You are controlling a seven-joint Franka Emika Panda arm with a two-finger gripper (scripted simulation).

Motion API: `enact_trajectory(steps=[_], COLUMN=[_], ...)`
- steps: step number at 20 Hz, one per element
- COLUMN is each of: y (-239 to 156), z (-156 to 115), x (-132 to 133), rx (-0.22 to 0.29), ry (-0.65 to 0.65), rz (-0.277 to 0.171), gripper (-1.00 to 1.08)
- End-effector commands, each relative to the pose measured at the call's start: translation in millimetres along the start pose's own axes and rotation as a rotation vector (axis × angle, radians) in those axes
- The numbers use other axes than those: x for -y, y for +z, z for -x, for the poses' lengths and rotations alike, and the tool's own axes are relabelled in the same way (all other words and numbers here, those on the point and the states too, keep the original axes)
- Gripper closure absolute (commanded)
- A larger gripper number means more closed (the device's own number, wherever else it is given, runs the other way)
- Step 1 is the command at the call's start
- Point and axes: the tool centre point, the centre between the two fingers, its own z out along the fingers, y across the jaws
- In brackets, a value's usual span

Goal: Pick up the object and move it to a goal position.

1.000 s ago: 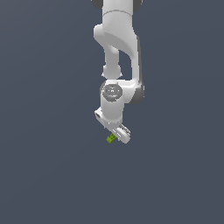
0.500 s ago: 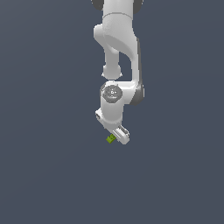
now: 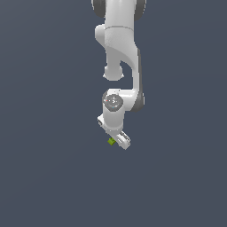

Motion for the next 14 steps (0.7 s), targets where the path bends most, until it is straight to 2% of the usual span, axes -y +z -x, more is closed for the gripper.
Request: enact_trajectory(steps=[1, 5, 6, 14], y=[8.4, 12.1, 12.1, 12.1], z=[-0.2, -0.9, -0.9, -0.9], x=[0.2, 1.0, 1.0, 1.0], rx=[-0.001, -0.001, -0.001, -0.001], ry=[0.001, 0.001, 0.001, 0.001], rz=[-0.001, -0.001, -0.001, -0.001], gripper=[-0.92, -0.92, 1.08, 1.08])
